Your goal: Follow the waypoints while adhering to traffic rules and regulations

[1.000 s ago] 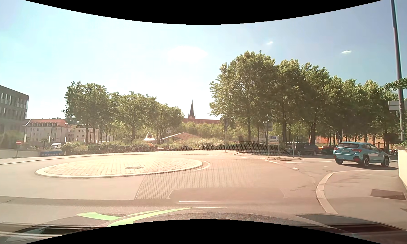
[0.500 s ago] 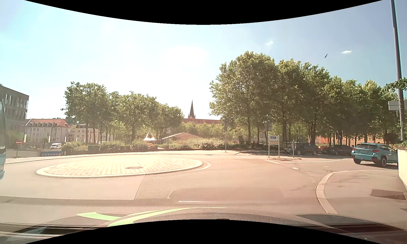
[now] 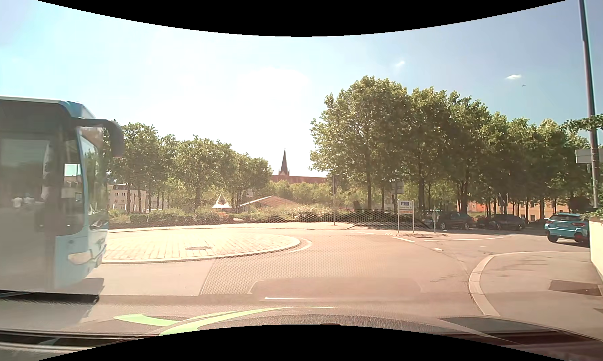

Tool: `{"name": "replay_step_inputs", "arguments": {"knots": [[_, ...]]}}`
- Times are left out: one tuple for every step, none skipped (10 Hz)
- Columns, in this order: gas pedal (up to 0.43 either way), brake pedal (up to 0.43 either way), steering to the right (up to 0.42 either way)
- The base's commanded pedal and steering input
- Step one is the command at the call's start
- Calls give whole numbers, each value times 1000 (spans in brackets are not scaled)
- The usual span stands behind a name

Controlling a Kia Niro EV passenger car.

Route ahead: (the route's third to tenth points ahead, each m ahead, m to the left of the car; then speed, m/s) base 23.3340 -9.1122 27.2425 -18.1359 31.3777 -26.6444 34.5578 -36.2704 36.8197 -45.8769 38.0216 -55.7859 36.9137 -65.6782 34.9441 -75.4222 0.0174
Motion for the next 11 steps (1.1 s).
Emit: {"name": "replay_step_inputs", "arguments": {"knots": [[0, 232, 30], [0, 232, 30], [0, 232, 30], [0, 232, 30], [0, 232, 30], [0, 232, 30], [0, 232, 30], [0, 232, 30], [0, 232, 30], [0, 232, 30], [0, 232, 30]]}}
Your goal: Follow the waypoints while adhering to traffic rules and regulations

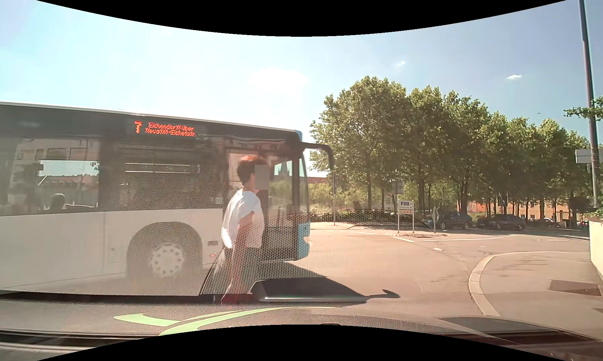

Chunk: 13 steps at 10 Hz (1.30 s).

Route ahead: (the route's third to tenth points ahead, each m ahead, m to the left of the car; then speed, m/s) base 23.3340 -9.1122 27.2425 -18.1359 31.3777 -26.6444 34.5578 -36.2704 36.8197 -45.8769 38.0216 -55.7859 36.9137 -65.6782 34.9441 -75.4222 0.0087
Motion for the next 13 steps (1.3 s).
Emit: {"name": "replay_step_inputs", "arguments": {"knots": [[0, 232, 30], [0, 232, 30], [0, 232, 30], [0, 232, 30], [0, 232, 30], [0, 232, 30], [0, 232, 30], [0, 232, 30], [0, 232, 30], [0, 232, 30], [0, 232, 30], [0, 232, 30], [0, 232, 30]]}}
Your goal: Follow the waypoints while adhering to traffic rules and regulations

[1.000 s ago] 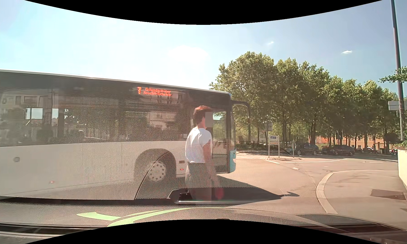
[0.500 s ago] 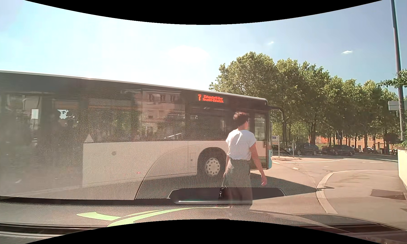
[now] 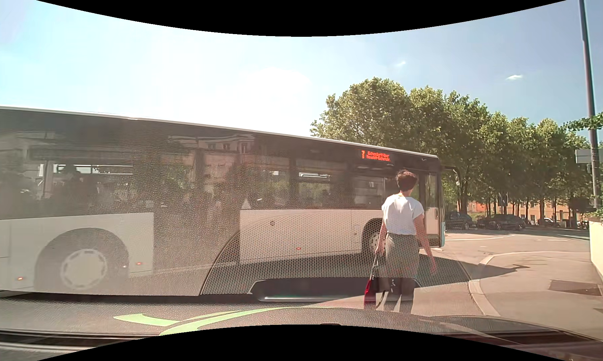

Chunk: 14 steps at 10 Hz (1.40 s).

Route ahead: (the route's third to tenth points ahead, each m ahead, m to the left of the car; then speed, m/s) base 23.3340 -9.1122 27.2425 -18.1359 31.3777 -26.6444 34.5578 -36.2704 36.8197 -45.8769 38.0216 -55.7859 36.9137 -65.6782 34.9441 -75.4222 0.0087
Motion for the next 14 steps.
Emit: {"name": "replay_step_inputs", "arguments": {"knots": [[0, 232, 30], [0, 232, 30], [0, 232, 30], [0, 232, 30], [0, 232, 30], [0, 232, 30], [0, 232, 30], [0, 232, 30], [0, 232, 30], [0, 232, 30], [0, 232, 30], [0, 232, 30], [0, 232, 30], [0, 232, 30]]}}
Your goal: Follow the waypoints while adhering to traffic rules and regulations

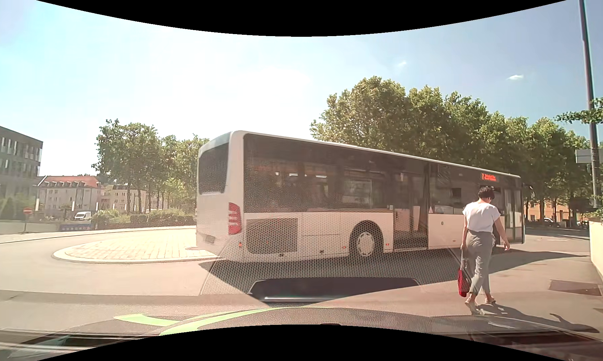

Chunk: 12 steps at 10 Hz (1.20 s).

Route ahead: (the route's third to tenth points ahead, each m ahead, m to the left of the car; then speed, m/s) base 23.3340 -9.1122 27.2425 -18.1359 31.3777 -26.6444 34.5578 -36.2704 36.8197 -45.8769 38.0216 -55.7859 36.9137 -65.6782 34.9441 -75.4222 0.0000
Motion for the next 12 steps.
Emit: {"name": "replay_step_inputs", "arguments": {"knots": [[0, 232, 30], [0, 232, 30], [0, 232, 30], [0, 232, 30], [0, 232, 30], [0, 232, 30], [0, 238, 30], [0, 232, 30], [0, 195, 30], [0, 0, 30], [0, 0, 30], [0, 0, 30]]}}
